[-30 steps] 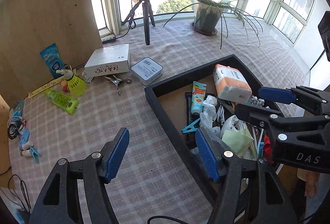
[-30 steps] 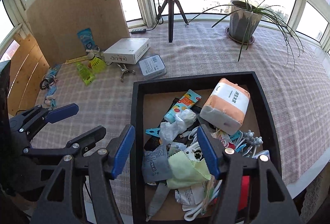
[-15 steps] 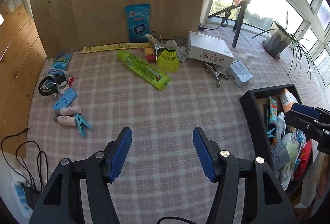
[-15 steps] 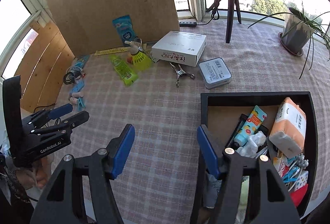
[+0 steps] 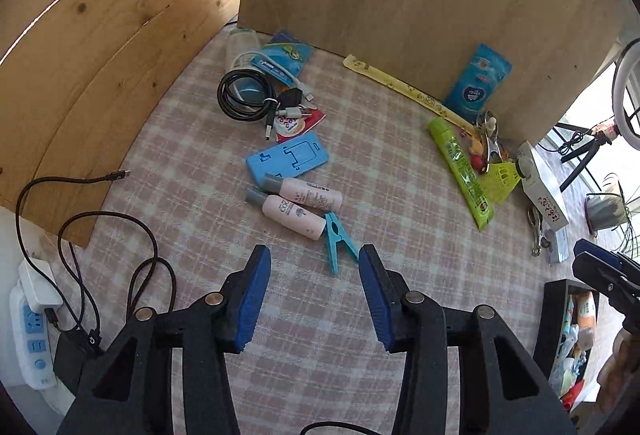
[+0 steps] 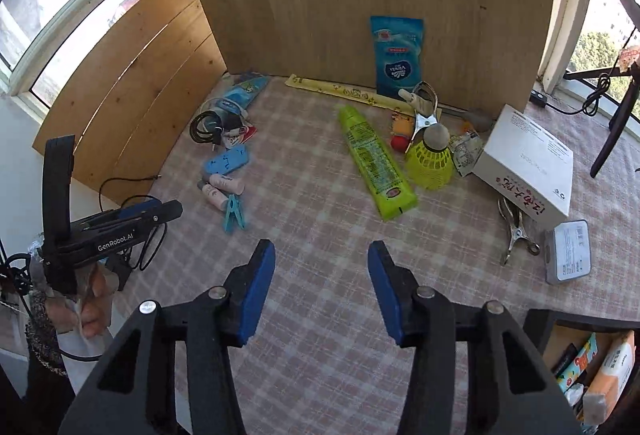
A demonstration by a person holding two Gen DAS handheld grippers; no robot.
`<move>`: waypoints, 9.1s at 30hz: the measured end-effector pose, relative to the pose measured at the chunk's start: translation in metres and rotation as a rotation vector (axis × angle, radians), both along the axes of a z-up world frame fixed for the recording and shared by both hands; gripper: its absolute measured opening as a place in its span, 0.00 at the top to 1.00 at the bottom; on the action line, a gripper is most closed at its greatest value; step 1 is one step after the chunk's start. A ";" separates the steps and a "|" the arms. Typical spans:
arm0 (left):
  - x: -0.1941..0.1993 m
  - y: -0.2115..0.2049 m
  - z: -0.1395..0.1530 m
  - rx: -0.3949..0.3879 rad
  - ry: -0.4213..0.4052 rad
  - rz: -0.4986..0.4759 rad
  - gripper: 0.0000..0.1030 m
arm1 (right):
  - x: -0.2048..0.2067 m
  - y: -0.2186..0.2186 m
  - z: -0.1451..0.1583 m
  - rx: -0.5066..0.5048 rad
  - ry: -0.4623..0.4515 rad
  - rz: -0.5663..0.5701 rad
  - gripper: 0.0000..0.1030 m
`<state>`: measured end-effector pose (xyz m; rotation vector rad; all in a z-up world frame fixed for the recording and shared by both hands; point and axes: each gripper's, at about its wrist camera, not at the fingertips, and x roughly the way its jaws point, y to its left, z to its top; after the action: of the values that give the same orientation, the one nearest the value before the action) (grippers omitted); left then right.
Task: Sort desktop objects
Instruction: 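Move both grippers back toward the small lotion bottles, then grasp the white COCO lotion bottle with the left gripper, then carry the COCO bottle with the left gripper into the black tray while the right drops the pink bottle, then grasp the blue phone stand with the left gripper while the right grasps the blue clothespin, then carry the phone stand and clothespin to the black tray and release both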
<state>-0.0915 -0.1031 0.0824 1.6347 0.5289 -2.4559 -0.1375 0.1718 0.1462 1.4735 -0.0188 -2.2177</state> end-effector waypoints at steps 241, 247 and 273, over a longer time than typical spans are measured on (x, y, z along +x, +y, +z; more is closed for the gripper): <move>0.062 0.108 -0.019 -0.107 -0.011 -0.353 0.67 | 0.002 -0.051 -0.131 0.293 -0.087 0.033 0.88; 0.065 0.135 -0.007 -0.110 0.017 -0.385 0.67 | 0.019 -0.014 -0.117 0.190 -0.102 -0.045 0.88; 0.066 0.434 0.032 -0.007 0.123 -0.908 0.67 | 0.183 0.313 -0.028 0.127 -0.019 -0.637 0.88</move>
<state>-0.0254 0.3305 0.1144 2.0334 -0.3118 -3.1423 0.0454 0.4846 0.1184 1.7330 -0.4137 -2.7369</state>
